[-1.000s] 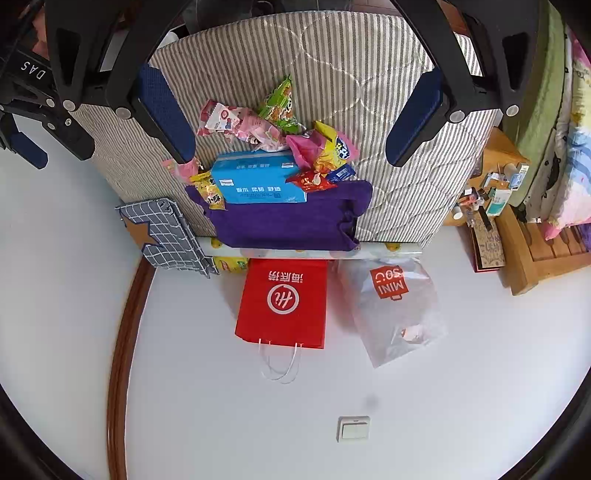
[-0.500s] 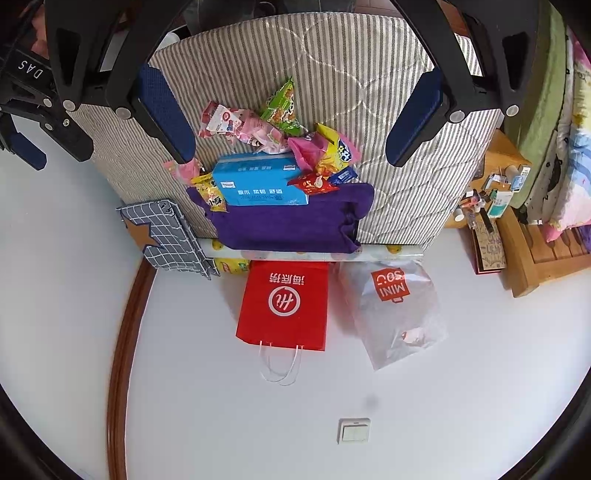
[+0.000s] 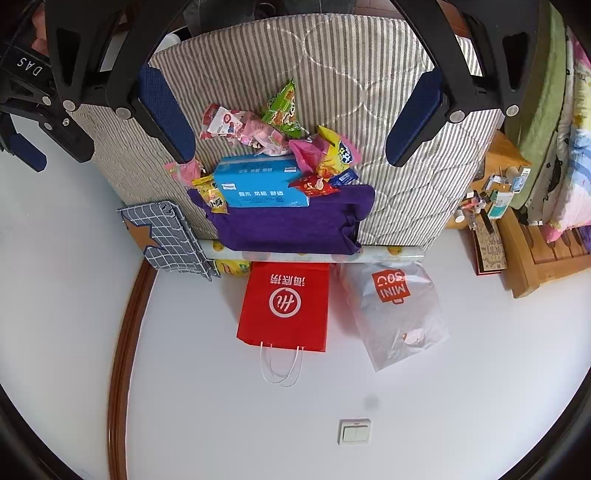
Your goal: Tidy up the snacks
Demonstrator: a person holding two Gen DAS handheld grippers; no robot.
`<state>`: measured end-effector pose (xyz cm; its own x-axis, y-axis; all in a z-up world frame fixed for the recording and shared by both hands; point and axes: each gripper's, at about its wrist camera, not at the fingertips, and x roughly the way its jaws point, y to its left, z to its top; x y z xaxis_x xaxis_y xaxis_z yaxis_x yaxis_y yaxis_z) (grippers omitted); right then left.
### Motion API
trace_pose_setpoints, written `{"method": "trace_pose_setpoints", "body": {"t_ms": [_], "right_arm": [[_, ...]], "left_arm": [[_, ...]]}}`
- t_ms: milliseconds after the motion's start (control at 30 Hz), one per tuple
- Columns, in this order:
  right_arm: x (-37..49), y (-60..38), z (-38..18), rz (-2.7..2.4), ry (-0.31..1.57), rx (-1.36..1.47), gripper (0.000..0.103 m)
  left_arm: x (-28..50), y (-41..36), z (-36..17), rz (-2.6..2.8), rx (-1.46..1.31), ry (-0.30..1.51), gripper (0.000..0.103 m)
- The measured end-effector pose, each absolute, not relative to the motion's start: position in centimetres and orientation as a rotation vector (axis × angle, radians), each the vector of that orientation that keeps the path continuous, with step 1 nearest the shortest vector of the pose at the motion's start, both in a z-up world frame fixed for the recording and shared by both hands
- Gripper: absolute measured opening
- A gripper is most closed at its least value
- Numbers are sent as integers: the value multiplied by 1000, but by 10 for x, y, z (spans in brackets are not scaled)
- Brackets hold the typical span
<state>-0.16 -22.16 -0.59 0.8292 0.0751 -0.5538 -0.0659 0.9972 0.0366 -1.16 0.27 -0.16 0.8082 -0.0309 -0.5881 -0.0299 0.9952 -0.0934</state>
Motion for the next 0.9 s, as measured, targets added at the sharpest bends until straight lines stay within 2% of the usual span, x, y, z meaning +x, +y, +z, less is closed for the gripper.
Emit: {"method": "trace_pose_setpoints", "body": {"t_ms": [633,900], "right_arm": [[-2,-225,-7,91,593,27,103],[17,-229,-28,77,655,40,103]], "left_arm": [[-9,4,-2,-2,-84,632,102],[1,4,-20,-5,-59,659,102]]}}
